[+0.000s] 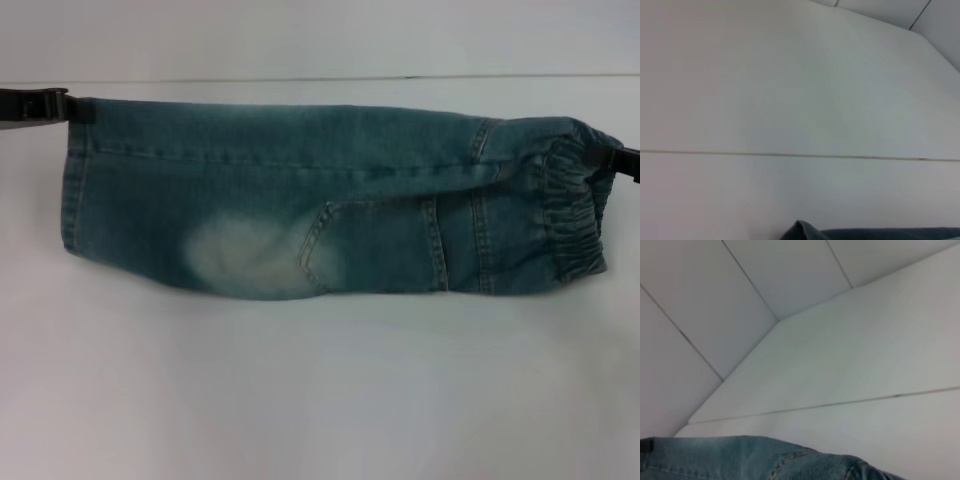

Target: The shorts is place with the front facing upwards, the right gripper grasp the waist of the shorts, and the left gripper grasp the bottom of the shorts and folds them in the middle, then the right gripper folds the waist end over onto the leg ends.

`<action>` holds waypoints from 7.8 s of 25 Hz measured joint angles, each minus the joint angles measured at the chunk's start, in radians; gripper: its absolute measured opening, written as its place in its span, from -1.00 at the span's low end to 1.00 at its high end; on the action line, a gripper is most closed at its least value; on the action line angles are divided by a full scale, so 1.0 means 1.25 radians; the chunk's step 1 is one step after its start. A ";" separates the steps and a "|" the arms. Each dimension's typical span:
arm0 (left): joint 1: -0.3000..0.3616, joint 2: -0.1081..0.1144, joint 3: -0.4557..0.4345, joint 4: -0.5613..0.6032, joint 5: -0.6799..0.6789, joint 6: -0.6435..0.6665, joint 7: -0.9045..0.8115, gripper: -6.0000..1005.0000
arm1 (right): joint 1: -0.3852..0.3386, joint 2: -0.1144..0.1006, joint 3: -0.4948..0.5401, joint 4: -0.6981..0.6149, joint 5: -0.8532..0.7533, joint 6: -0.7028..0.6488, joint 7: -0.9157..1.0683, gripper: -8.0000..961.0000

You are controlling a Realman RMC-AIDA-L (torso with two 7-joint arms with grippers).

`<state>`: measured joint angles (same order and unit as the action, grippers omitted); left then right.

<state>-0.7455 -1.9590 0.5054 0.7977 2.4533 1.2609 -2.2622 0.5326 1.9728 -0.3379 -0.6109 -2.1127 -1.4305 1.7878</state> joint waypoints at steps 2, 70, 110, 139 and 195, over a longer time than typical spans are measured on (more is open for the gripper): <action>-0.003 -0.005 0.015 0.000 -0.001 -0.021 0.001 -0.99 | 0.001 0.002 0.000 -0.002 0.006 0.017 -0.008 -0.88; 0.081 -0.047 0.090 -0.037 -0.268 0.002 0.321 0.66 | 0.078 -0.072 -0.227 -0.212 -0.147 0.038 0.381 0.92; 0.114 -0.091 0.237 -0.039 -0.324 0.205 0.556 0.65 | 0.153 -0.050 -0.346 -0.147 -0.411 -0.010 0.524 0.91; 0.117 -0.094 0.237 -0.040 -0.324 0.191 0.556 0.65 | 0.153 -0.026 -0.347 -0.123 -0.407 0.052 0.468 0.91; 0.114 -0.094 0.239 -0.074 -0.324 0.145 0.575 0.65 | 0.142 -0.005 -0.308 -0.167 -0.397 -0.060 0.391 0.80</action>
<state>-0.6027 -2.0767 0.8038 0.7055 2.0478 1.4418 -1.5433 0.7100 1.9671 -0.7224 -0.8191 -2.6095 -1.5051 2.2769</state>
